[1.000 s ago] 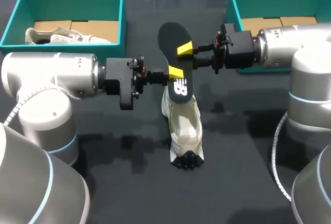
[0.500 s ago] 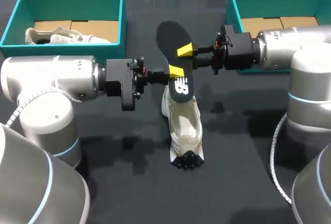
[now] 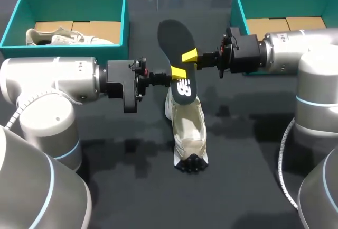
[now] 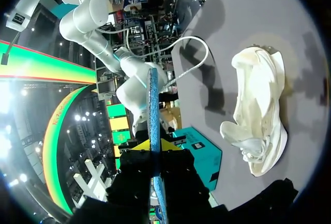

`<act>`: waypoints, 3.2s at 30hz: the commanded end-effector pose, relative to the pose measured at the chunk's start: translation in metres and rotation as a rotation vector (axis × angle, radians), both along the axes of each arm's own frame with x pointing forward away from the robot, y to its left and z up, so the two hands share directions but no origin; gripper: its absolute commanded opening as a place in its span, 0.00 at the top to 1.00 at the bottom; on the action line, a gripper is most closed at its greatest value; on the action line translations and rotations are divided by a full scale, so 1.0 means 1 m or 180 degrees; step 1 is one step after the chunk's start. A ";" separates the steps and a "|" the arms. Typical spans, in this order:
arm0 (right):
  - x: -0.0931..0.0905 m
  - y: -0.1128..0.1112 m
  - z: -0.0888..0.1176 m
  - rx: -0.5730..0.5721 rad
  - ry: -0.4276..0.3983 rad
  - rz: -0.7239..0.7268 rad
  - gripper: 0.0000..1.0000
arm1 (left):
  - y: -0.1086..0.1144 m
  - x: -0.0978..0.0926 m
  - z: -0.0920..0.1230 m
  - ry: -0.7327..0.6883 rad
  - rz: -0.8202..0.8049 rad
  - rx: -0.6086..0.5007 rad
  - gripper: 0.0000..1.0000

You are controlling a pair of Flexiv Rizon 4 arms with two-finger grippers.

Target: Take the shoe out of the shoebox, open the shoe tongue, remove and reinsert the insole, then place the shoe into the shoebox

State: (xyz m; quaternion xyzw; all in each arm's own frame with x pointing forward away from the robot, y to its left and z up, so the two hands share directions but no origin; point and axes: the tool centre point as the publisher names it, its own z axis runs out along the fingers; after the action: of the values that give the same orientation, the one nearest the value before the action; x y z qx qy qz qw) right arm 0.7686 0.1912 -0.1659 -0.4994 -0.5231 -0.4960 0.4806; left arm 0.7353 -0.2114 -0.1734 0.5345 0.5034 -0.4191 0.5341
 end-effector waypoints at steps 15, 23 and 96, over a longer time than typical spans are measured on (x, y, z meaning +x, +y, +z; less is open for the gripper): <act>0.001 -0.006 -0.009 0.0029 0.0056 -0.0048 1.00 | 0.044 0.001 0.016 0.0192 0.0004 0.0157 0.00; -0.007 -0.007 -0.018 0.0070 0.0129 -0.0110 1.00 | 0.080 0.013 0.026 0.0369 -0.0023 0.0593 0.00; -0.016 -0.003 -0.033 0.0106 0.0182 -0.0161 1.00 | 0.013 0.111 0.093 0.1366 0.0587 0.4938 0.00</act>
State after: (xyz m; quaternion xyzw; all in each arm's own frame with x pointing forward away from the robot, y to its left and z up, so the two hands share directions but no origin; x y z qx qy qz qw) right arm 0.7540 0.1877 -0.1983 -0.5178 -0.4879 -0.5023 0.4915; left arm 0.8376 -0.1905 -0.0794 0.6063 0.7824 -0.1120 0.0871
